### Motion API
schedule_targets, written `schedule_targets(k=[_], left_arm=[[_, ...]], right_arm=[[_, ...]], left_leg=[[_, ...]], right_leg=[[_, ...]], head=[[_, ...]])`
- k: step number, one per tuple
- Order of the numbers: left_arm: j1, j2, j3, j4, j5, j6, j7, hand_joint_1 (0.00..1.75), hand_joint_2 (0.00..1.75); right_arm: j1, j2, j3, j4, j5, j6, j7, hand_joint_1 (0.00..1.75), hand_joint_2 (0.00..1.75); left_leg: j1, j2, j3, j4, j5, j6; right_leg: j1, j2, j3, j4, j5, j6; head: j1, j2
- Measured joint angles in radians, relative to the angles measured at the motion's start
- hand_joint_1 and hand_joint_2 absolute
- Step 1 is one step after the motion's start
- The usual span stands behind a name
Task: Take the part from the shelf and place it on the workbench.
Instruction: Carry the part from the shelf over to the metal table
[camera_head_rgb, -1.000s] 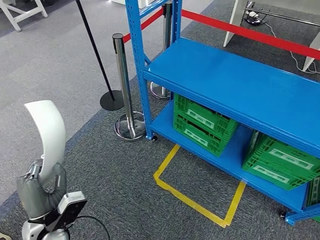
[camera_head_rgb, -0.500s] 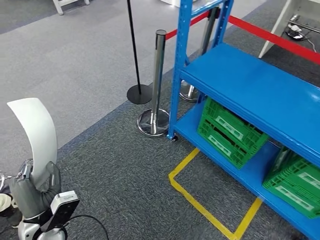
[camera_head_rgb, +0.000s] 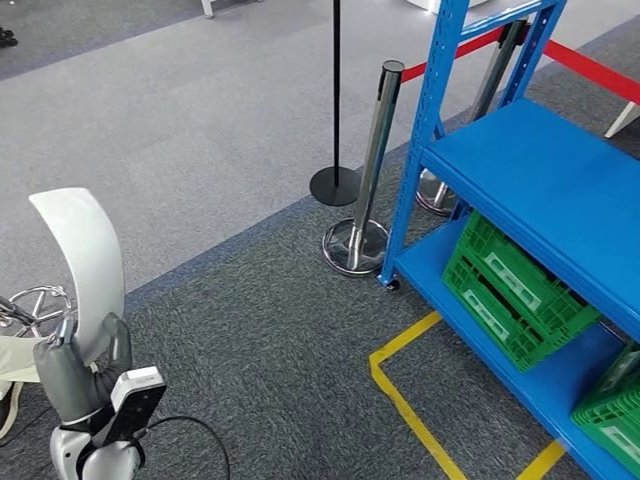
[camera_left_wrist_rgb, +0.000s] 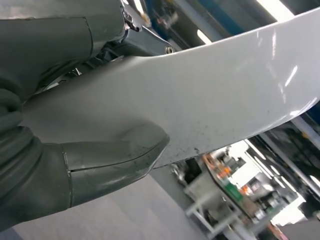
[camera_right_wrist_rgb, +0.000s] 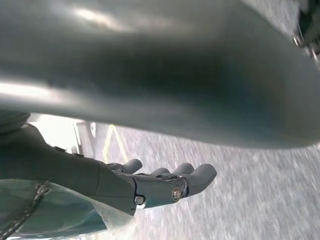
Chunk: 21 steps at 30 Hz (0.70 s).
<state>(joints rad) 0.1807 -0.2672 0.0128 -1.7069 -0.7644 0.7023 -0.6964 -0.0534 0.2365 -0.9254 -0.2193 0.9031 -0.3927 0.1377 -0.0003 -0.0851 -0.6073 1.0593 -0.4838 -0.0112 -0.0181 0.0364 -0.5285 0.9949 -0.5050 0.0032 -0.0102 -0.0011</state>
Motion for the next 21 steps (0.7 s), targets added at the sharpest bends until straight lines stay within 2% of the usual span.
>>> schedule_targets(k=[1,2,3,4,5,6,7,8,10,11,13,14,15,17,18,19,20,21], left_arm=[[0.005,-0.001,0.006,0.0,-0.001,0.0,0.0,1.75,1.75],[0.01,-0.003,0.011,0.0,-0.001,0.0,0.0,1.75,1.75],[0.016,-0.004,0.015,0.0,-0.002,0.0,0.0,1.75,1.75],[0.021,-0.005,0.019,0.0,-0.002,0.0,0.0,1.75,1.75],[0.026,-0.005,0.021,0.0,-0.004,0.0,0.0,1.75,1.75],[0.028,-0.005,0.022,0.0,-0.006,0.0,0.0,1.75,1.75],[0.029,-0.006,0.023,0.0,-0.009,0.0,0.0,1.75,1.75],[0.027,-0.006,0.023,0.0,-0.013,0.0,0.0,1.75,1.75],[0.022,-0.006,0.023,0.002,-0.023,0.0,0.0,1.75,1.75],[0.019,-0.006,0.023,0.004,-0.027,0.0,0.0,1.75,1.75],[0.016,-0.006,0.023,0.007,-0.033,0.0,0.0,1.75,1.75],[0.014,-0.006,0.023,0.008,-0.035,0.0,0.0,1.75,1.75],[0.01,-0.006,0.022,0.009,-0.037,0.0,0.0,1.75,1.75],[0.002,-0.006,0.021,0.012,-0.04,0.0,0.0,1.75,1.75],[0.0,-0.006,0.02,0.014,-0.041,0.0,0.0,1.75,1.75],[0.0,-0.006,0.02,0.016,-0.042,0.0,0.0,1.75,1.75],[0.0,-0.006,0.02,0.018,-0.042,0.0,0.0,1.75,1.75],[0.0,-0.005,0.02,0.019,-0.042,0.0,0.0,1.75,1.75]], right_arm=[[0.004,0.004,-0.001,0.0,0.001,-0.033,0.0,0.0,0.0],[0.008,0.006,-0.002,0.0,0.003,-0.059,0.0,0.0,0.0],[0.01,0.008,-0.004,0.0,0.005,-0.074,0.0,0.0,0.0],[0.01,0.01,-0.005,0.0,0.008,-0.082,0.0,0.0,0.0],[0.009,0.011,-0.005,0.0,0.012,-0.083,0.0,0.0,0.0],[0.007,0.012,-0.005,0.0,0.016,-0.081,0.0,0.0,0.0],[0.004,0.012,-0.005,0.0,0.022,-0.08,0.0,0.0,0.0],[0.002,0.013,-0.005,0.0,0.028,-0.082,0.0,0.0,0.0],[-0.003,0.013,-0.004,0.0,0.038,-0.092,-0.001,0.0,0.0],[-0.007,0.013,-0.004,0.0,0.04,-0.097,-0.002,0.0,0.0],[-0.019,0.013,-0.004,-0.001,0.04,-0.103,-0.001,0.0,0.0],[-0.025,0.013,-0.004,-0.002,0.039,-0.103,-0.001,0.0,0.0],[-0.029,0.013,-0.004,-0.002,0.038,-0.103,-0.001,0.0,0.0],[-0.031,0.012,-0.004,-0.002,0.035,-0.102,-0.007,0.0,0.0],[-0.03,0.012,-0.004,-0.002,0.034,-0.101,-0.009,0.0,0.0],[-0.03,0.012,-0.004,-0.002,0.034,-0.101,-0.011,0.0,0.0],[-0.03,0.012,-0.004,-0.002,0.034,-0.1,-0.01,0.0,0.0],[-0.03,0.011,-0.004,-0.002,0.035,-0.1,-0.008,0.0,0.0]], left_leg=[[0.0,0.035,-0.024,0.054,-0.029,-0.005],[0.002,0.058,-0.055,0.121,-0.061,-0.011],[0.004,0.068,-0.084,0.181,-0.084,-0.015],[0.007,0.073,-0.102,0.219,-0.091,-0.017],[0.008,0.076,-0.103,0.22,-0.081,-0.018],[0.009,0.08,-0.084,0.184,-0.053,-0.018],[0.009,0.093,-0.05,0.12,-0.018,-0.014],[0.005,0.116,-0.015,0.053,0.008,-0.01],[-0.005,0.153,0.027,-0.032,0.028,0.003],[-0.009,0.157,0.029,-0.043,0.024,0.008],[-0.008,0.135,0.028,-0.05,0.027,0.019],[-0.006,0.124,0.029,-0.054,0.03,0.025],[-0.003,0.112,0.031,-0.058,0.033,0.03],[-0.001,0.088,0.031,-0.061,0.036,0.038],[-0.002,0.075,0.03,-0.061,0.036,0.04],[-0.002,0.061,0.03,-0.06,0.035,0.042],[-0.003,0.046,0.03,-0.06,0.035,0.042],[-0.003,0.03,0.031,-0.059,0.035,0.041]], right_leg=[[0.001,-0.017,0.003,-0.001,-0.002,-0.004],[0.002,-0.033,0.004,-0.001,-0.004,-0.008],[0.003,-0.051,0.006,-0.001,-0.007,-0.01],[0.004,-0.067,0.007,-0.001,-0.009,-0.011],[0.004,-0.082,0.009,-0.001,-0.011,-0.011],[0.005,-0.097,0.011,-0.001,-0.014,-0.009],[0.005,-0.11,0.015,-0.001,-0.016,-0.007],[0.007,-0.122,0.019,-0.001,-0.02,-0.004],[0.012,-0.143,0.024,0.0,-0.026,0.005],[0.015,-0.154,0.026,0.0,-0.029,0.01],[0.014,-0.169,0.03,0.0,-0.035,0.02],[0.012,-0.154,0.027,0.009,-0.045,0.025],[0.01,-0.127,0.014,0.037,-0.064,0.029],[0.007,-0.062,-0.046,0.157,-0.124,0.032],[0.007,-0.047,-0.083,0.226,-0.15,0.033],[0.007,-0.04,-0.112,0.275,-0.159,0.033],[0.007,-0.038,-0.125,0.288,-0.149,0.032],[0.007,-0.035,-0.119,0.262,-0.119,0.031]], head=[[-0.003,0.0],[-0.007,0.0],[-0.007,0.0],[-0.007,0.0],[-0.007,0.0],[-0.007,0.0],[-0.007,0.0],[-0.008,0.0],[-0.006,0.0],[-0.006,0.0],[-0.006,0.0],[-0.005,0.0],[-0.002,0.0],[0.004,0.0],[0.005,0.0],[0.006,0.0],[0.006,0.0],[0.006,0.0]])
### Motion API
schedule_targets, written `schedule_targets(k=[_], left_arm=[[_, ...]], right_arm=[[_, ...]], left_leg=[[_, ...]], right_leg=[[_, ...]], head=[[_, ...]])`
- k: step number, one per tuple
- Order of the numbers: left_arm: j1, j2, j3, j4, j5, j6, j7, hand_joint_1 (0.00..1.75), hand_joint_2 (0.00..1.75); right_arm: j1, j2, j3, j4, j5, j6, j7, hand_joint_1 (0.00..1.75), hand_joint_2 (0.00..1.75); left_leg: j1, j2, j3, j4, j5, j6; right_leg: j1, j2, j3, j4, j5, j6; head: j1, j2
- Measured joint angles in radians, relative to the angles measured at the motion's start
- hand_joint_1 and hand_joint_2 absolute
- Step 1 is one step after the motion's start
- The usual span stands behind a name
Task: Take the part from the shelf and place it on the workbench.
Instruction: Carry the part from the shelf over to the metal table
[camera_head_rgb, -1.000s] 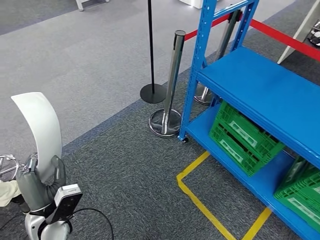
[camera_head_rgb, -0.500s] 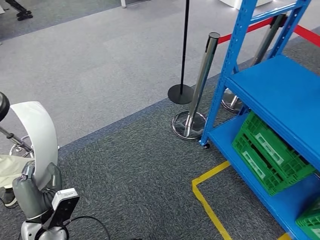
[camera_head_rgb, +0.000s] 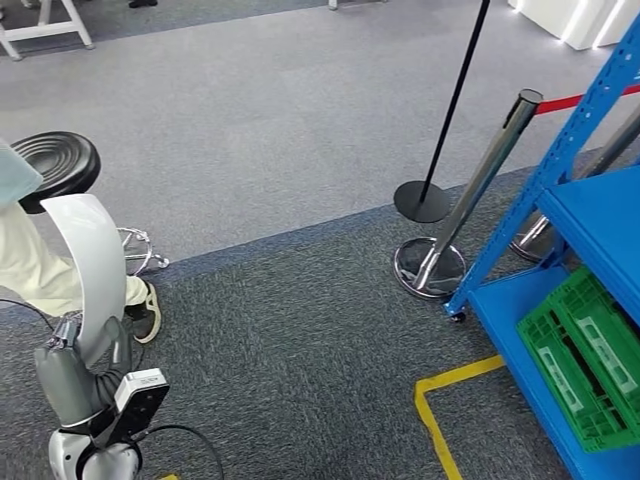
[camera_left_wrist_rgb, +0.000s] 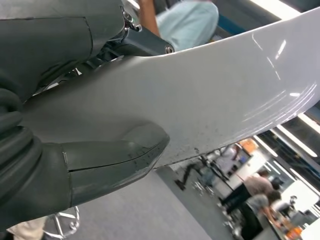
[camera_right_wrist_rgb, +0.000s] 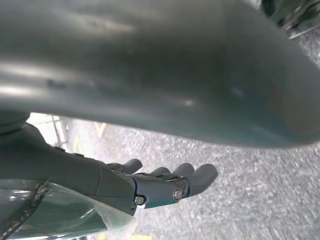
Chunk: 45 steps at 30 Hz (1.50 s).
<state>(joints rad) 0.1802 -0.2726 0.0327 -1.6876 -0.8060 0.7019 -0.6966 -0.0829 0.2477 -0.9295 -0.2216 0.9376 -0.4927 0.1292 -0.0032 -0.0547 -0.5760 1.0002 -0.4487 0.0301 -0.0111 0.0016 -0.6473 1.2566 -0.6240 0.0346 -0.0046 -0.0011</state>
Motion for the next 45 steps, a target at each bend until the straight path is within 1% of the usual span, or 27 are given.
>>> schedule_targets(k=[1,3,5,7,9,11,13,14,15,16,18,20,22,23,25,27,29,30,31,33,34,36,38,40,42,44,45], left_arm=[[0.0,0.0,0.0,0.001,0.0,0.0,0.0,1.75,1.75],[-0.001,0.0,-0.003,0.003,-0.005,0.0,0.0,1.75,1.75],[-0.003,0.0,-0.006,0.006,-0.011,0.0,0.0,1.75,1.75],[-0.004,0.002,-0.007,0.008,-0.015,0.0,0.0,1.75,1.75],[-0.006,0.003,-0.006,0.009,-0.015,0.0,0.0,1.75,1.75],[-0.009,0.003,-0.006,0.009,-0.014,0.0,0.0,1.75,1.75],[-0.007,0.003,-0.007,0.009,-0.018,0.0,-0.001,1.75,1.75],[-0.004,0.003,-0.007,0.009,-0.022,0.0,-0.001,1.75,1.75],[0.0,0.002,-0.007,0.009,-0.025,0.0,-0.001,1.75,1.75],[0.003,0.002,-0.008,0.009,-0.027,0.0,-0.001,1.75,1.75],[0.005,0.001,-0.009,0.009,-0.03,0.0,-0.001,1.75,1.75],[0.007,0.0,-0.011,0.008,-0.032,0.0,-0.001,1.75,1.75],[0.011,-0.001,-0.011,0.008,-0.033,0.0,-0.002,1.75,1.75],[0.013,-0.002,-0.01,0.008,-0.033,0.0,-0.002,1.75,1.75],[0.013,-0.003,-0.009,0.008,-0.03,0.0,-0.002,1.75,1.75],[0.013,-0.004,-0.008,0.009,-0.018,0.0,-0.002,1.75,1.75],[0.016,-0.004,-0.007,0.009,-0.005,0.0,-0.002,1.75,1.75],[0.018,-0.004,-0.006,0.009,-0.001,0.0,-0.002,1.75,1.75],[0.019,-0.004,-0.006,0.009,-0.001,0.0,-0.002,1.75,1.75],[0.023,-0.005,-0.006,0.008,-0.002,0.0,-0.002,1.75,1.75],[0.025,-0.005,-0.005,0.008,-0.003,0.0,-0.002,1.75,1.75],[0.032,-0.006,-0.004,0.003,0.001,0.0,-0.002,1.75,1.75],[0.043,-0.006,-0.002,-0.007,0.013,0.0,-0.002,1.75,1.75],[0.05,-0.008,-0.001,-0.023,0.029,0.001,-0.002,1.75,1.75],[0.049,-0.008,0.0,-0.033,0.04,0.001,-0.002,1.75,1.75],[0.045,-0.008,-0.005,-0.034,0.051,0.0,-0.002,1.75,1.75],[0.041,-0.008,-0.009,-0.033,0.054,0.0,-0.002,1.75,1.75]], right_arm=[[0.0,0.0,0.0,0.0,0.001,0.0,0.001,0.0,0.0],[0.0,-0.001,0.0,0.0,0.004,0.004,0.002,0.0,0.0],[0.001,-0.001,0.0,0.0,0.008,0.008,-0.005,0.0,0.0],[0.0,-0.001,0.0,0.0,0.01,0.011,-0.01,0.0,0.0],[0.001,-0.001,0.0,0.0,0.012,0.012,-0.005,0.0,0.0],[0.006,0.0,0.0,0.0,0.016,0.014,-0.001,0.0,0.0],[0.013,0.0,0.0,0.0,0.02,0.015,-0.001,0.0,0.0],[0.015,0.0,0.0,0.0,0.021,0.015,-0.001,0.0,0.0],[0.016,0.0,0.0,0.0,0.022,0.015,0.0,0.0,0.0],[0.016,0.0,0.0,0.0,0.023,0.015,0.0,0.0,0.0],[0.016,0.001,0.0,0.0,0.025,0.015,0.0,0.0,0.0],[0.016,0.002,0.0,0.0,0.029,0.016,-0.002,0.0,0.0],[0.015,0.002,0.0,0.0,0.034,0.017,-0.003,0.0,0.0],[0.013,0.002,0.001,0.0,0.036,0.018,0.0,0.0,0.0],[0.012,0.003,0.002,0.0,0.041,0.021,0.004,0.0,0.0],[0.015,0.003,0.004,0.0,0.05,0.024,0.005,0.0,0.0],[0.019,0.002,0.006,0.0,0.059,0.025,0.004,0.0,0.0],[0.02,0.002,0.008,0.0,0.062,0.025,0.005,0.0,0.0],[0.021,0.002,0.008,0.0,0.065,0.025,0.007,0.0,0.0],[0.021,0.002,0.009,0.001,0.071,0.026,0.009,0.0,0.0],[0.021,0.003,0.01,0.001,0.077,0.029,0.006,0.0,0.0],[0.021,0.003,0.016,0.002,0.09,0.035,-0.002,0.0,0.0],[0.02,0.004,0.024,0.002,0.101,0.038,-0.002,0.0,0.0],[0.019,0.005,0.031,0.002,0.108,0.036,0.006,0.0,0.0],[0.019,0.005,0.035,0.002,0.109,0.03,0.009,0.0,0.0],[0.018,0.005,0.036,0.002,0.097,0.024,0.008,0.0,0.0],[0.016,0.004,0.035,0.002,0.083,0.024,0.008,0.0,0.0]], left_leg=[[0.001,-0.015,0.001,0.002,-0.001,-0.001],[0.0,-0.041,-0.001,0.009,-0.004,-0.008],[0.001,-0.063,-0.01,0.016,-0.003,-0.02],[0.005,-0.08,-0.017,0.017,0.0,-0.031],[0.003,-0.041,-0.032,0.048,-0.02,-0.039],[0.002,0.023,-0.081,0.158,-0.078,-0.047],[0.006,0.043,-0.14,0.284,-0.128,-0.052],[0.008,0.045,-0.149,0.306,-0.128,-0.053],[0.009,0.049,-0.139,0.288,-0.107,-0.053],[0.009,0.056,-0.111,0.232,-0.073,-0.05],[0.0,0.104,-0.042,0.095,-0.017,-0.039],[-0.012,0.14,-0.013,0.031,-0.009,-0.027],[-0.015,0.124,-0.014,0.024,-0.011,-0.017],[-0.013,0.11,-0.012,0.019,-0.009,-0.012],[-0.006,0.084,-0.007,0.01,-0.004,-0.001],[-0.003,0.058,-0.007,0.009,-0.004,0.006],[-0.004,0.029,-0.006,0.01,-0.005,0.008],[-0.003,0.012,-0.005,0.011,-0.005,0.008],[-0.002,-0.003,-0.003,0.012,-0.006,0.006],[-0.001,-0.032,-0.002,0.019,-0.011,-0.001],[-0.001,-0.044,-0.006,0.023,-0.012,-0.007],[0.0,-0.065,-0.014,0.028,-0.011,-0.019],[0.004,-0.079,-0.019,0.029,-0.009,-0.03],[0.002,-0.038,-0.039,0.075,-0.038,-0.039],[0.002,0.022,-0.091,0.191,-0.098,-0.047],[0.006,0.042,-0.137,0.292,-0.132,-0.051],[0.007,0.046,-0.138,0.297,-0.123,-0.051]], right_leg=[[-0.001,0.009,0.023,-0.06,0.043,-0.001],[-0.007,0.058,0.076,-0.188,0.1,-0.004],[-0.009,0.088,0.102,-0.24,0.108,-0.008],[-0.008,0.07,0.109,-0.244,0.11,-0.017],[-0.008,0.044,0.114,-0.249,0.112,-0.028],[-0.005,0.012,0.119,-0.252,0.109,-0.039],[-0.002,-0.022,0.122,-0.251,0.104,-0.044],[-0.001,-0.037,0.124,-0.251,0.101,-0.045],[0.0,-0.051,0.127,-0.251,0.098,-0.044],[0.001,-0.065,0.132,-0.251,0.095,-0.043],[0.004,-0.087,0.141,-0.251,0.086,-0.037],[0.009,-0.108,0.146,-0.251,0.079,-0.028],[0.011,-0.131,0.15,-0.254,0.074,-0.018],[0.01,-0.125,0.15,-0.251,0.067,-0.013],[0.007,-0.074,0.125,-0.192,0.029,-0.004],[0.004,-0.017,0.056,-0.058,-0.03,-0.002],[0.003,-0.004,-0.003,0.036,-0.048,-0.001],[0.002,-0.002,-0.009,0.028,-0.025,0.0],[0.001,0.003,0.006,-0.02,0.015,-0.001],[-0.006,0.042,0.058,-0.155,0.091,0.0],[-0.009,0.065,0.079,-0.201,0.107,-0.001],[-0.01,0.089,0.095,-0.229,0.106,-0.007],[-0.008,0.066,0.1,-0.232,0.109,-0.019],[-0.009,0.037,0.106,-0.238,0.11,-0.031],[-0.005,0.005,0.11,-0.239,0.107,-0.041],[0.0,-0.028,0.111,-0.239,0.103,-0.044],[0.001,-0.042,0.113,-0.239,0.101,-0.044]], head=[[0.0,0.0],[0.0,0.0],[-0.001,0.0],[-0.002,0.0],[-0.006,0.0],[-0.011,0.0],[-0.013,0.0],[-0.013,0.0],[-0.013,0.0],[-0.013,0.0],[-0.013,0.0],[-0.014,0.0],[-0.014,0.0],[-0.013,0.0],[-0.007,0.0],[-0.002,0.0],[-0.001,0.0],[-0.001,0.0],[-0.001,0.0],[-0.001,0.0],[-0.001,0.0],[-0.001,0.0],[-0.001,0.0],[-0.008,0.0],[-0.014,0.0],[-0.014,0.0],[-0.014,0.0]])
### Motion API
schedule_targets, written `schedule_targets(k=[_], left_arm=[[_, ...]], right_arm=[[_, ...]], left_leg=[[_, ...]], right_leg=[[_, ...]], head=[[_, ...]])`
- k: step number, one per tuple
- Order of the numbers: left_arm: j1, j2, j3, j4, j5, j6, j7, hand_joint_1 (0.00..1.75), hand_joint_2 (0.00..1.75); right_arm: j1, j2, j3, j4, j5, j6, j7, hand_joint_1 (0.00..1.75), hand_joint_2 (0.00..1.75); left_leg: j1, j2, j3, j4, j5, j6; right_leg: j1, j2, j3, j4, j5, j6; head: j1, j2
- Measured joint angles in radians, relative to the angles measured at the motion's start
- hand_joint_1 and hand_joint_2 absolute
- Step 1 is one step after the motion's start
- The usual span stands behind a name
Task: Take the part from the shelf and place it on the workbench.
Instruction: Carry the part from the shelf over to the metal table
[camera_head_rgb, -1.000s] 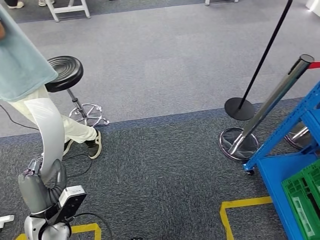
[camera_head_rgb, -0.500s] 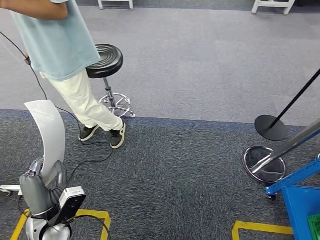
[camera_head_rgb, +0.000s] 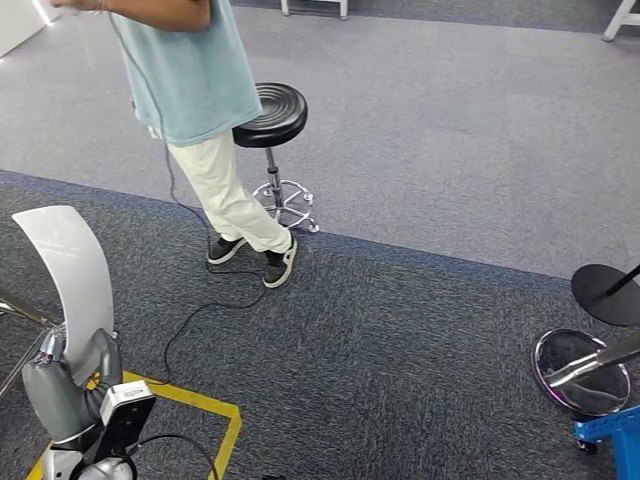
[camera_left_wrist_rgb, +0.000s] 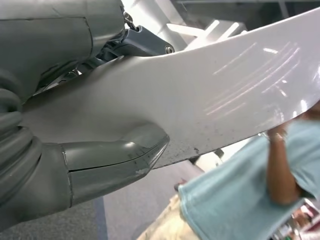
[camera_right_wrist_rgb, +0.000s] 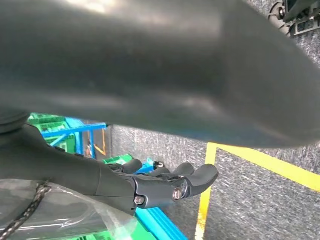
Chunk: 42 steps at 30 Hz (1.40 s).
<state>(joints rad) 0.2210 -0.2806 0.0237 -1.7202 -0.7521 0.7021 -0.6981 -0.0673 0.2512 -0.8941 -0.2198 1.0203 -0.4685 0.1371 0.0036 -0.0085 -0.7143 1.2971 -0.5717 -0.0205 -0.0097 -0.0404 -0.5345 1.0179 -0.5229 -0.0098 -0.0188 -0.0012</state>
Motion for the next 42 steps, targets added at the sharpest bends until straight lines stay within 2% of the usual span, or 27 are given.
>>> schedule_targets(k=[1,2,4,6,8,10,12,14,15,16,17,19,21,23,25,27,28,29,30,31,32,34,36,38,39,40,42], left_arm=[[-0.008,0.0,-0.006,0.004,-0.004,0.0,0.0,1.75,1.75],[-0.019,0.001,-0.011,0.01,-0.016,0.0,0.0,1.75,1.75],[-0.043,0.002,-0.021,0.027,-0.062,0.0,0.0,1.75,1.75],[-0.056,0.004,-0.023,0.036,-0.091,-0.001,0.0,1.75,1.75],[-0.06,0.003,-0.019,0.036,-0.091,0.0,-0.001,1.75,1.75],[-0.066,0.002,-0.014,0.036,-0.085,0.0,-0.001,1.75,1.75],[-0.07,0.001,-0.007,0.034,-0.071,0.0,-0.001,1.75,1.75],[-0.066,0.001,0.011,0.023,-0.041,0.0,-0.001,1.75,1.75],[-0.062,0.0,0.024,0.012,-0.022,0.0,-0.001,1.75,1.75],[-0.057,0.0,0.037,-0.002,-0.004,0.0,-0.001,1.75,1.75],[-0.051,0.0,0.048,-0.016,0.011,0.0,-0.001,1.75,1.75],[-0.035,-0.003,0.069,-0.04,0.028,0.0,-0.001,1.75,1.75],[-0.016,-0.005,0.089,-0.056,0.039,0.0,-0.001,1.75,1.75],[-0.002,-0.007,0.104,-0.064,0.044,0.0,-0.001,1.75,1.75],[0.0,-0.008,0.109,-0.066,0.032,0.0,-0.001,1.75,1.75],[-0.009,-0.008,0.109,-0.065,0.01,0.0,-0.001,1.75,1.75],[-0.012,-0.007,0.108,-0.065,0.0,0.0,-0.001,1.75,1.75],[-0.014,-0.007,0.108,-0.065,-0.009,0.0,-0.001,1.75,1.75],[-0.014,-0.007,0.108,-0.065,-0.014,0.0,-0.001,1.75,1.75],[-0.014,-0.006,0.108,-0.065,-0.018,0.0,-0.001,1.75,1.75],[-0.014,-0.006,0.109,-0.066,-0.019,0.0,-0.001,1.75,1.75],[-0.015,-0.005,0.109,-0.069,-0.02,0.0,-0.001,1.75,1.75],[-0.017,-0.005,0.109,-0.074,-0.02,0.0,-0.001,1.75,1.75],[-0.014,-0.006,0.11,-0.08,-0.022,0.0,-0.001,1.75,1.75],[-0.011,-0.007,0.111,-0.084,-0.026,0.0,-0.001,1.75,1.75],[-0.008,-0.009,0.112,-0.087,-0.03,0.0,-0.001,1.75,1.75],[-0.004,-0.012,0.115,-0.091,-0.036,0.001,-0.001,1.75,1.75]], right_arm=[[-0.003,-0.002,-0.002,0.0,-0.015,0.004,0.0,0.0,0.0],[-0.005,-0.004,-0.004,0.0,-0.027,0.013,0.0,0.0,0.0],[-0.007,-0.008,-0.008,0.0,-0.039,0.036,-0.001,0.0,0.0],[-0.006,-0.009,-0.015,0.0,-0.051,0.054,-0.004,0.0,0.0],[-0.006,-0.01,-0.026,-0.001,-0.067,0.062,-0.004,0.0,0.0],[-0.005,-0.01,-0.035,-0.001,-0.078,0.065,0.008,0.0,0.0],[-0.001,-0.011,-0.048,-0.002,-0.093,0.068,0.016,0.0,0.0],[0.002,-0.011,-0.061,-0.002,-0.097,0.067,0.015,0.0,0.0],[0.004,-0.011,-0.064,-0.003,-0.09,0.064,0.017,0.0,0.0],[0.006,-0.011,-0.066,-0.003,-0.08,0.06,0.018,0.0,0.0],[0.007,-0.011,-0.066,-0.003,-0.068,0.056,0.019,0.0,0.0],[0.007,-0.01,-0.065,-0.003,-0.047,0.05,0.019,0.0,0.0],[0.004,-0.009,-0.061,-0.002,-0.034,0.046,0.012,0.0,0.0],[-0.002,-0.008,-0.054,-0.002,-0.029,0.045,0.008,0.0,0.0],[-0.014,-0.008,-0.048,-0.002,-0.024,0.044,0.015,0.0,0.0],[-0.022,-0.007,-0.043,-0.003,-0.021,0.043,0.018,0.0,0.0],[-0.024,-0.008,-0.041,-0.003,-0.021,0.043,0.017,0.0,0.0],[-0.024,-0.008,-0.039,-0.003,-0.021,0.043,0.016,0.0,0.0],[-0.024,-0.008,-0.038,-0.003,-0.022,0.044,0.015,0.0,0.0],[-0.024,-0.008,-0.037,-0.003,-0.024,0.044,0.015,0.0,0.0],[-0.023,-0.007,-0.037,-0.003,-0.026,0.045,0.015,0.0,0.0],[-0.02,-0.003,-0.037,-0.003,-0.038,0.046,0.016,0.0,0.0],[-0.018,0.001,-0.038,-0.003,-0.058,0.047,0.016,0.0,0.0],[-0.019,0.005,-0.044,-0.003,-0.076,0.048,0.015,0.0,0.0],[-0.02,0.006,-0.047,-0.003,-0.079,0.049,0.018,0.0,0.0],[-0.019,0.007,-0.05,-0.003,-0.076,0.05,0.022,0.0,0.0],[-0.013,0.007,-0.051,-0.002,-0.058,0.056,0.026,0.0,0.0]], left_leg=[[0.0,0.005,0.019,-0.035,0.027,0.002],[-0.001,0.016,0.054,-0.101,0.063,0.007],[-0.011,0.057,0.117,-0.223,0.102,0.02],[-0.022,0.078,0.135,-0.264,0.1,0.031],[-0.022,0.06,0.135,-0.273,0.104,0.039],[-0.014,0.039,0.14,-0.284,0.11,0.049],[-0.009,0.017,0.142,-0.288,0.113,0.054],[-0.008,-0.008,0.142,-0.287,0.113,0.055],[-0.007,-0.022,0.143,-0.286,0.112,0.054],[-0.006,-0.038,0.144,-0.285,0.111,0.052],[-0.004,-0.053,0.146,-0.283,0.109,0.049],[-0.002,-0.082,0.144,-0.274,0.103,0.038],[-0.001,-0.105,0.137,-0.269,0.103,0.026],[0.004,-0.126,0.132,-0.271,0.107,0.015],[0.007,-0.1,0.119,-0.247,0.09,0.007],[0.007,-0.036,0.073,-0.143,0.036,0.0],[0.007,-0.016,0.042,-0.074,0.006,-0.004],[0.007,-0.004,0.015,-0.015,-0.015,-0.006],[0.007,0.0,0.004,0.012,-0.017,-0.006],[0.007,0.002,0.011,0.0,0.001,-0.004],[0.005,0.009,0.038,-0.051,0.035,0.001],[-0.006,0.049,0.106,-0.186,0.092,0.018],[-0.018,0.08,0.137,-0.256,0.102,0.031],[-0.02,0.065,0.137,-0.266,0.099,0.039],[-0.018,0.053,0.14,-0.273,0.102,0.043],[-0.014,0.041,0.143,-0.28,0.106,0.047],[-0.006,0.018,0.147,-0.289,0.112,0.053]], right_leg=[[0.001,-0.014,0.003,0.0,-0.002,0.001],[0.003,-0.026,0.007,0.0,-0.004,0.001],[0.007,-0.047,0.013,0.0,-0.01,0.006],[0.009,-0.064,0.015,-0.001,-0.013,0.014],[0.008,-0.073,0.018,-0.003,-0.018,0.025],[0.005,-0.032,0.004,0.032,-0.043,0.035],[0.001,0.023,-0.052,0.146,-0.099,0.042],[-0.001,0.037,-0.121,0.266,-0.134,0.046],[-0.001,0.039,-0.137,0.282,-0.123,0.047],[-0.003,0.041,-0.132,0.256,-0.092,0.049],[-0.005,0.05,-0.109,0.193,-0.047,0.05],[-0.013,0.095,-0.051,0.065,0.007,0.051],[-0.015,0.121,-0.024,0.016,0.008,0.045],[-0.013,0.1,-0.019,0.011,0.009,0.032],[-0.013,0.075,-0.015,0.007,0.012,0.02],[-0.011,0.046,-0.012,0.004,0.01,0.011],[-0.009,0.031,-0.012,0.004,0.008,0.008],[-0.007,0.015,-0.01,0.004,0.006,0.005],[-0.005,0.0,-0.008,0.004,0.004,0.004],[-0.003,-0.013,-0.006,0.004,0.002,0.003],[-0.001,-0.025,-0.001,0.004,-0.001,0.004],[0.004,-0.048,0.007,0.004,-0.008,0.006],[0.009,-0.067,0.01,0.004,-0.013,0.013],[0.011,-0.09,0.013,0.001,-0.016,0.023],[0.01,-0.088,0.015,0.003,-0.02,0.029],[0.009,-0.068,0.01,0.018,-0.031,0.034],[0.005,-0.001,-0.033,0.107,-0.077,0.042]], head=[[0.0,0.0],[0.0,0.0],[0.0,0.0],[0.001,0.0],[0.002,0.0],[0.005,0.0],[0.01,0.0],[0.012,0.0],[0.012,0.0],[0.012,0.0],[0.012,0.0],[0.012,0.0],[0.012,0.0],[0.012,0.0],[0.009,0.0],[0.004,0.0],[0.003,0.0],[0.003,0.0],[0.003,0.0],[0.003,0.0],[0.003,0.0],[0.003,0.0],[0.003,0.0],[0.002,0.0],[0.004,0.0],[0.006,0.0],[0.013,0.0]])
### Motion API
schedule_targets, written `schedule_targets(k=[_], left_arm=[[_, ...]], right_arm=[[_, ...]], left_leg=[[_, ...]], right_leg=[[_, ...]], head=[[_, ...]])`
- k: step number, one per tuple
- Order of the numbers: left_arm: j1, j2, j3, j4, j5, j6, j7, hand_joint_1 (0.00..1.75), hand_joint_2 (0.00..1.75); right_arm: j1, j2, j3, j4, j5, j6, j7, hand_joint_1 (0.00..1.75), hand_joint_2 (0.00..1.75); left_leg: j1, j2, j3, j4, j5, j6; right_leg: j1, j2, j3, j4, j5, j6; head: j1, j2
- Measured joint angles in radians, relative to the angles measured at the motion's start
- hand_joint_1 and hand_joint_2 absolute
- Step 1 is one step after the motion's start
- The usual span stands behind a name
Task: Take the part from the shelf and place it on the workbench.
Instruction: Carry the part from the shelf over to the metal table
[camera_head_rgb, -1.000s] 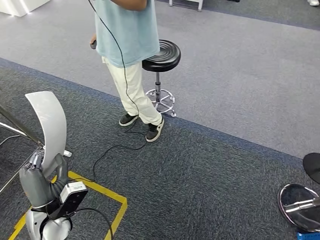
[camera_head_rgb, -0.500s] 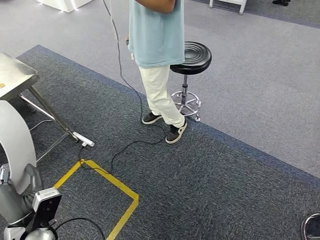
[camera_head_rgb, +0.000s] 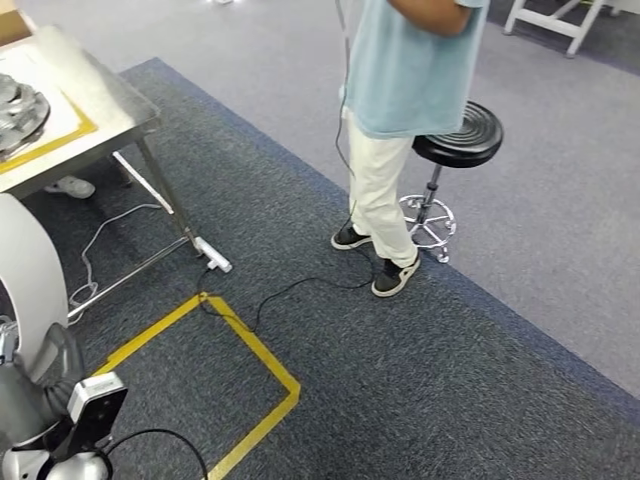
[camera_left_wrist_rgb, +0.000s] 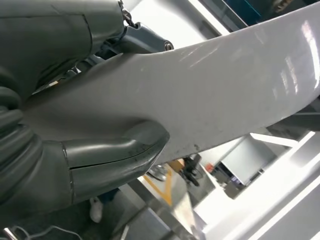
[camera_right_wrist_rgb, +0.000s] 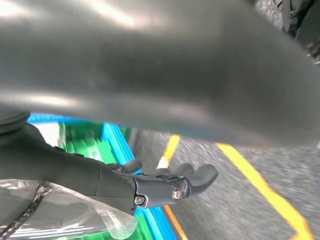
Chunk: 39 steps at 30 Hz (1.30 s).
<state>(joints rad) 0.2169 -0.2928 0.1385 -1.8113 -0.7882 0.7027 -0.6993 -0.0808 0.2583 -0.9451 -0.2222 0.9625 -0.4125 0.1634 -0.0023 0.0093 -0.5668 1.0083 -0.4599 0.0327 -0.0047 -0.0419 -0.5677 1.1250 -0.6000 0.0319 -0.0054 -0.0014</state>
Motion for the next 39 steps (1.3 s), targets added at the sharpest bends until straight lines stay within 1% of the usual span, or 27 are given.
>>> schedule_targets(k=[1,2,3,4,6,8,10,12,14,16,18,19,20,21,23,25,27,28,30,31,32,33,34,35,36,38,39], left_arm=[[0.003,-0.001,0.001,-0.001,0.002,0.0,0.0,1.75,1.75],[0.007,-0.002,0.003,-0.001,0.005,0.0,0.0,1.75,1.75],[0.013,-0.003,0.005,-0.002,0.009,0.0,0.0,1.75,1.75],[0.019,-0.004,0.007,-0.002,0.012,0.0,0.0,1.75,1.75],[0.029,-0.006,0.009,-0.002,0.014,0.0,0.0,1.75,1.75],[0.033,-0.007,0.01,-0.002,0.016,0.0,0.0,1.75,1.75],[0.033,-0.007,0.008,-0.001,0.017,-0.001,0.0,1.75,1.75],[0.033,-0.006,0.005,-0.001,0.017,-0.001,0.0,1.75,1.75],[0.03,-0.004,0.004,0.0,0.017,-0.001,0.0,1.75,1.75],[0.026,-0.003,0.001,0.0,0.017,-0.001,0.0,1.75,1.75],[0.026,-0.001,-0.001,0.002,0.017,-0.001,0.0,1.75,1.75],[0.026,0.0,-0.002,0.003,0.019,-0.001,0.0,1.75,1.75],[0.026,0.0,-0.002,0.004,0.021,-0.001,0.0,1.75,1.75],[0.025,0.001,-0.002,0.005,0.027,-0.001,0.0,1.75,1.75],[0.013,0.003,-0.008,0.01,0.04,-0.001,0.0,1.75,1.75],[-0.006,0.006,-0.018,0.017,0.052,-0.001,0.0,1.75,1.75],[-0.018,0.009,-0.023,0.025,0.052,-0.001,0.0,1.75,1.75],[-0.021,0.01,-0.024,0.029,0.049,-0.001,0.0,1.75,1.75],[-0.03,0.011,-0.028,0.035,0.039,-0.001,0.0,1.75,1.75],[-0.034,0.012,-0.03,0.038,0.038,-0.001,0.0,1.75,1.75],[-0.036,0.012,-0.032,0.041,0.042,-0.002,0.0,1.75,1.75],[-0.034,0.014,-0.034,0.045,0.05,-0.002,0.0,1.75,1.75],[-0.03,0.015,-0.035,0.049,0.061,-0.002,0.0,1.75,1.75],[-0.026,0.016,-0.036,0.053,0.072,-0.002,0.0,1.75,1.75],[-0.022,0.017,-0.036,0.055,0.079,-0.002,0.0,1.75,1.75],[-0.018,0.019,-0.036,0.059,0.084,-0.001,0.0,1.75,1.75],[-0.018,0.019,-0.035,0.06,0.083,-0.001,0.0,1.75,1.75]], right_arm=[[0.004,0.0,0.0,0.0,0.007,0.004,-0.001,0.0,0.0],[0.009,0.0,0.0,0.0,0.012,0.007,-0.002,0.0,0.0],[0.012,0.0,-0.001,0.0,0.013,0.01,-0.002,0.0,0.0],[0.015,-0.001,-0.001,0.0,0.014,0.013,0.0,0.0,0.0],[0.016,-0.001,-0.001,0.0,0.021,0.018,0.004,0.0,0.0],[0.015,-0.001,-0.001,0.0,0.03,0.022,0.004,0.0,0.0],[0.01,-0.001,0.0,0.0,0.037,0.023,-0.003,0.0,0.0],[0.003,-0.002,0.0,0.0,0.042,0.022,-0.008,0.0,0.0],[-0.004,-0.002,0.0,-0.001,0.046,0.019,-0.005,0.0,0.0],[-0.006,-0.002,0.001,-0.001,0.048,0.017,-0.006,0.0,0.0],[-0.005,-0.003,0.001,-0.001,0.049,0.017,-0.008,0.0,0.0],[-0.005,-0.003,0.001,-0.001,0.048,0.019,-0.008,0.0,0.0],[-0.005,-0.003,0.001,-0.001,0.045,0.021,-0.008,0.0,0.0],[-0.006,-0.003,0.0,-0.001,0.034,0.029,-0.008,0.0,0.0],[-0.008,-0.003,-0.01,-0.001,-0.011,0.054,-0.008,0.0,0.0],[-0.013,-0.003,-0.03,-0.001,-0.063,0.082,-0.01,0.0,0.0],[-0.019,-0.003,-0.046,-0.001,-0.084,0.095,-0.01,0.0,0.0],[-0.022,-0.004,-0.05,-0.001,-0.083,0.096,-0.007,0.0,0.0],[-0.022,-0.005,-0.054,-0.001,-0.07,0.092,-0.002,0.0,0.0],[-0.019,-0.007,-0.054,-0.001,-0.063,0.089,-0.001,0.0,0.0],[-0.015,-0.008,-0.054,-0.001,-0.056,0.087,-0.001,0.0,0.0],[-0.009,-0.01,-0.054,-0.001,-0.051,0.086,-0.002,0.0,0.0],[-0.004,-0.012,-0.055,-0.001,-0.048,0.085,-0.002,0.0,0.0],[0.0,-0.013,-0.055,-0.001,-0.045,0.085,0.0,0.0,0.0],[0.002,-0.014,-0.055,-0.001,-0.044,0.087,0.002,0.0,0.0],[0.004,-0.015,-0.055,-0.001,-0.044,0.092,0.005,0.0,0.0],[0.004,-0.015,-0.055,-0.001,-0.044,0.094,0.002,0.0,0.0]], left_leg=[[0.001,-0.012,-0.001,0.0,0.001,0.002],[0.002,-0.025,-0.002,0.001,0.001,0.003],[0.002,-0.039,-0.001,0.001,0.0,0.003],[0.003,-0.054,0.0,0.002,0.0,0.003],[0.005,-0.084,0.001,0.006,-0.003,-0.001],[0.005,-0.109,-0.002,0.014,-0.009,-0.011],[0.006,-0.13,-0.008,0.017,-0.009,-0.024],[0.011,-0.145,-0.013,0.016,-0.006,-0.037],[0.009,-0.103,-0.029,0.053,-0.031,-0.046],[0.008,-0.04,-0.08,0.166,-0.093,-0.054],[0.011,-0.02,-0.134,0.283,-0.137,-0.059],[0.011,-0.017,-0.141,0.298,-0.132,-0.059],[0.012,-0.015,-0.131,0.279,-0.111,-0.058],[0.011,-0.005,-0.1,0.218,-0.072,-0.054],[0.003,0.038,-0.036,0.087,-0.02,-0.043],[-0.006,0.065,-0.012,0.027,-0.01,-0.031],[-0.008,0.047,-0.014,0.021,-0.01,-0.02],[-0.005,0.035,-0.012,0.017,-0.008,-0.014],[0.001,0.011,-0.009,0.01,-0.004,-0.003],[0.003,0.0,-0.009,0.009,-0.003,0.0],[0.003,-0.014,-0.01,0.01,-0.004,0.003],[0.002,-0.028,-0.009,0.01,-0.005,0.005],[0.001,-0.043,-0.008,0.01,-0.006,0.006],[0.001,-0.059,-0.006,0.011,-0.007,0.006],[0.0,-0.075,-0.003,0.011,-0.008,0.005],[0.0,-0.104,0.0,0.013,-0.011,0.001],[0.001,-0.116,-0.002,0.014,-0.012,-0.004]], right_leg=[[-0.002,0.025,-0.036,0.067,-0.028,0.002],[-0.003,0.036,-0.073,0.129,-0.047,0.005],[-0.004,0.04,-0.099,0.167,-0.05,0.007],[-0.005,0.041,-0.108,0.168,-0.032,0.009],[-0.01,0.055,-0.072,0.062,0.048,0.011],[-0.017,0.098,-0.018,-0.062,0.095,0.011],[-0.017,0.118,0.005,-0.101,0.094,0.003],[-0.016,0.095,0.011,-0.104,0.098,-0.011],[-0.018,0.07,0.015,-0.108,0.099,-0.022],[-0.017,0.041,0.017,-0.11,0.096,-0.03],[-0.015,0.011,0.018,-0.11,0.093,-0.033],[-0.015,-0.004,0.02,-0.109,0.09,-0.033],[-0.015,-0.017,0.023,-0.109,0.088,-0.031],[-0.014,-0.029,0.028,-0.109,0.085,-0.029],[-0.011,-0.051,0.037,-0.109,0.078,-0.022],[-0.006,-0.074,0.042,-0.11,0.072,-0.012],[-0.005,-0.093,0.048,-0.114,0.068,-0.001],[-0.006,-0.082,0.049,-0.111,0.062,0.005],[-0.009,-0.023,0.023,-0.052,0.026,0.014],[-0.009,0.011,-0.008,0.009,-0.003,0.016],[-0.009,0.029,-0.044,0.078,-0.031,0.017],[-0.009,0.036,-0.078,0.134,-0.046,0.016],[-0.008,0.039,-0.1,0.162,-0.043,0.015],[-0.007,0.042,-0.103,0.15,-0.019,0.012],[-0.006,0.049,-0.089,0.1,0.022,0.008],[-0.009,0.095,-0.039,-0.035,0.095,-0.002],[-0.01,0.115,-0.017,-0.081,0.11,-0.006]], head=[[0.003,0.0],[0.005,0.0],[0.005,0.0],[0.005,0.0],[0.005,0.0],[0.004,0.0],[0.004,0.0],[0.004,0.0],[-0.002,0.0],[-0.009,0.0],[-0.01,0.0],[-0.01,0.0],[-0.01,0.0],[-0.01,0.0],[-0.011,0.0],[-0.01,0.0],[-0.009,0.0],[-0.007,0.0],[-0.001,0.0],[0.002,0.0],[0.004,0.0],[0.005,0.0],[0.005,0.0],[0.005,0.0],[0.005,0.0],[0.004,0.0],[0.004,0.0]])
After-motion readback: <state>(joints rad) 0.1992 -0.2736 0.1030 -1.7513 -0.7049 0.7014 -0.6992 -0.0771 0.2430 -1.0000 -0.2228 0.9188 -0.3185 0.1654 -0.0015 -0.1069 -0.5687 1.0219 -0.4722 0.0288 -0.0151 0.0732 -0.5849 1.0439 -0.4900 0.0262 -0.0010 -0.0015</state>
